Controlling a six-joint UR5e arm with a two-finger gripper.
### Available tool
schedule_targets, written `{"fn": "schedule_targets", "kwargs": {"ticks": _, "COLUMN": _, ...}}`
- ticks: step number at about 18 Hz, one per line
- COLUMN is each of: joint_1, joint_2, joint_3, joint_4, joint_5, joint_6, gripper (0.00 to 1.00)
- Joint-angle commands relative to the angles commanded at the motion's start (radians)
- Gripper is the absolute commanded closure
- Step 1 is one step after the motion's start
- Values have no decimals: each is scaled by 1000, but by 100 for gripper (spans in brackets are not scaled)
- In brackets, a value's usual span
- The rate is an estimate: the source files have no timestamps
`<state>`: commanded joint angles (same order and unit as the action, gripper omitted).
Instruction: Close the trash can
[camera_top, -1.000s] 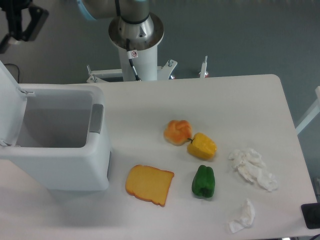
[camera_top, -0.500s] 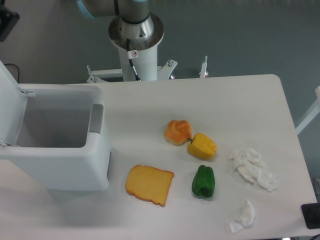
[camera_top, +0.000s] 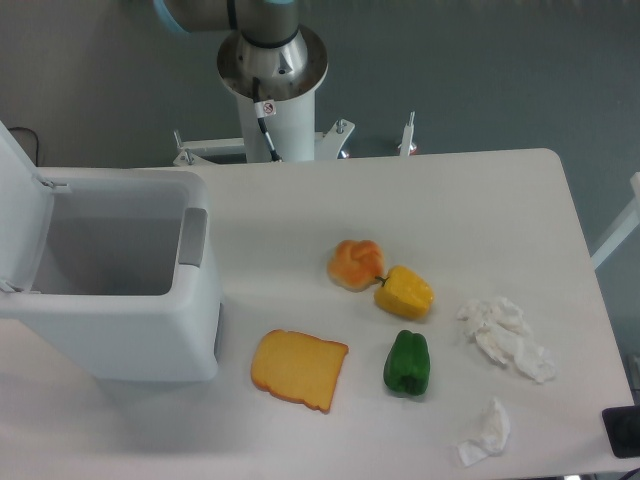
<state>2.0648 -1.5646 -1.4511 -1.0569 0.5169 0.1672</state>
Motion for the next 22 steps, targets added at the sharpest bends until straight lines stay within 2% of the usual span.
{"fn": "schedule_targets", "kwargs": {"ticks": 7, "joint_1": -15, "joint_2": -17, "joint_3": -8, "joint_4": 0, "joint_5": 0, "joint_6": 2, "gripper": 0}}
{"fn": "schedule_targets", "kwargs": {"ticks": 11, "joint_1": -17, "joint_2": -15, "joint_3": -38, "joint_4": 0, "joint_5": 0, "joint_6": 3, "gripper": 0}}
{"fn": "schedule_targets", "kwargs": {"ticks": 22, "joint_1": -29, "joint_2": -25, "joint_3": -46, "joint_4": 0, "joint_5": 3, "joint_6": 8, "gripper": 0}}
